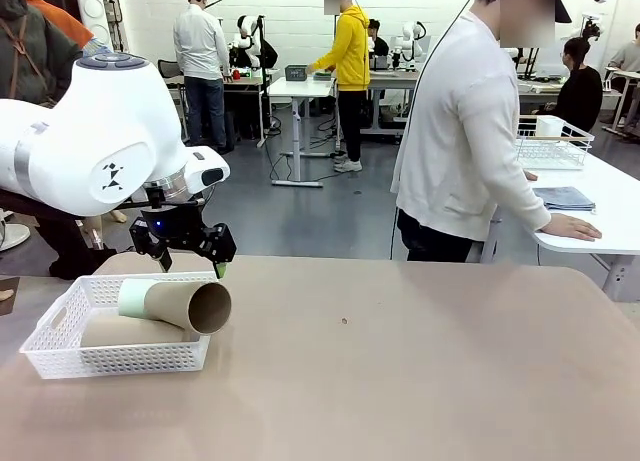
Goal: Clean and organize the cups into the basket.
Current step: Move the Organizing basket back to the left side of the table.
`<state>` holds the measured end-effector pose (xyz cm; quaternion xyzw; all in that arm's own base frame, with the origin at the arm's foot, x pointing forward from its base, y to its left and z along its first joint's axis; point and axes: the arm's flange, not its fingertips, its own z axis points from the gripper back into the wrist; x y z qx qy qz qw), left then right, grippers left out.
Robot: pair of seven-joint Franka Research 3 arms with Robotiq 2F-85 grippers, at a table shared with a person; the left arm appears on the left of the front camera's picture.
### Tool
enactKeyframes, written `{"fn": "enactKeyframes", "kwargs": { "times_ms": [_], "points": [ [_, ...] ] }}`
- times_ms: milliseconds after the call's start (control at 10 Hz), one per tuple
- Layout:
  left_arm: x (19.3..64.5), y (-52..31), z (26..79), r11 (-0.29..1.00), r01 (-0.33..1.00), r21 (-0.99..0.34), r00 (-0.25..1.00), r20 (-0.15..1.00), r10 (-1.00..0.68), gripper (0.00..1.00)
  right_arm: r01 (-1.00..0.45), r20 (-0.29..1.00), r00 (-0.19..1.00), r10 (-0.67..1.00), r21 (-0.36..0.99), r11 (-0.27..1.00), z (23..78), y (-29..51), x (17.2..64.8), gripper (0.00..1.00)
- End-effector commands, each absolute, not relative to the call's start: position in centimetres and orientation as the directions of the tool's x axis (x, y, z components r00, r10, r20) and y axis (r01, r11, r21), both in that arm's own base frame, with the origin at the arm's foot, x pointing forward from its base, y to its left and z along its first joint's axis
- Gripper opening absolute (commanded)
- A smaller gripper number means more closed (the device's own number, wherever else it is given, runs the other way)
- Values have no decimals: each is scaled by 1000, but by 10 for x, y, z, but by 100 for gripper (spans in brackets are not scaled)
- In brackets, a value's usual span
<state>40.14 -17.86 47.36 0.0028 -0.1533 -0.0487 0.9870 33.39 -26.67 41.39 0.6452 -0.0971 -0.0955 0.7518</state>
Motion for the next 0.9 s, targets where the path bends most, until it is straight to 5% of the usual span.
{"fn": "enactKeyframes", "kwargs": {
  "times_ms": [0, 200, 500, 800],
  "points": [
    [400, -174, 473, 994, 107, 28, 942, 317, -110, 100, 19, 23, 961, -275, 989, 150, 413, -265, 332, 100],
    [398, -173, 482, 992, 111, -55, 962, 258, -93, 100, 19, 23, 961, -275, 989, 150, 413, -265, 332, 100],
    [332, -112, 586, 943, 238, -231, 953, 245, -181, 100, 19, 23, 961, -275, 989, 150, 413, -265, 332, 100],
    [279, 3, 637, 774, 293, -561, 955, 210, -210, 100, 19, 23, 961, -275, 989, 150, 413, -265, 332, 100]
  ]
}}
